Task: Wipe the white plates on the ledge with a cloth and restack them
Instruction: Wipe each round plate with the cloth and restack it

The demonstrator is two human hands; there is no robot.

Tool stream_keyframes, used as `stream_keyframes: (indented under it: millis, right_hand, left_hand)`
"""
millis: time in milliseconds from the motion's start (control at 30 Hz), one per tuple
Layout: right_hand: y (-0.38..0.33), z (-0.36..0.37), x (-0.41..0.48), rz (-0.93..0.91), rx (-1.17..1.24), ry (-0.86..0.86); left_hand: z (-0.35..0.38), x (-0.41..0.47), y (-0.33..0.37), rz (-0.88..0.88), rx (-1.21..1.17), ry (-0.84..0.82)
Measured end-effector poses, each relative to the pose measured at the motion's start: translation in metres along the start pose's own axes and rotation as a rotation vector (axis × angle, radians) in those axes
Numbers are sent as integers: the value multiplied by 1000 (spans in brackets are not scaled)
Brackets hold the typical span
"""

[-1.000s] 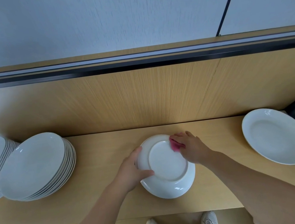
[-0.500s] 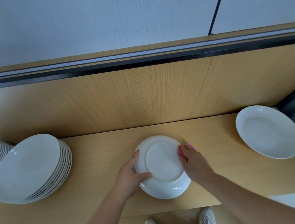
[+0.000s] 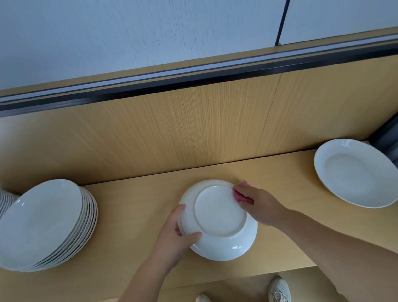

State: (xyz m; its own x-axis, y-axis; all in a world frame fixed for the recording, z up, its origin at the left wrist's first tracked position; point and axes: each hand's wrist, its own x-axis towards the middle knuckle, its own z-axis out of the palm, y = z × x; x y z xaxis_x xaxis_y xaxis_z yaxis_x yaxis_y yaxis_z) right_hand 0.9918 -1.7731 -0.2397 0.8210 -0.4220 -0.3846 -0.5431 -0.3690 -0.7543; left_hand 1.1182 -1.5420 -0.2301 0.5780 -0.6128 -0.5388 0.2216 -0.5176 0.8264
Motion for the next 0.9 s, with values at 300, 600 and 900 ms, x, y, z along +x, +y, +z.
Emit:
stream_keyframes:
  millis: [300, 600, 900]
  right_hand:
    - [-7, 6, -1, -13, -141, 23]
    - [15, 61, -49, 111, 12, 224]
    - [16, 23, -39, 19, 88, 153]
  left_hand:
    - [5, -1, 3, -17, -25, -1]
    - [18, -11, -4, 3, -55, 91]
    - [18, -16, -9, 9, -18, 151]
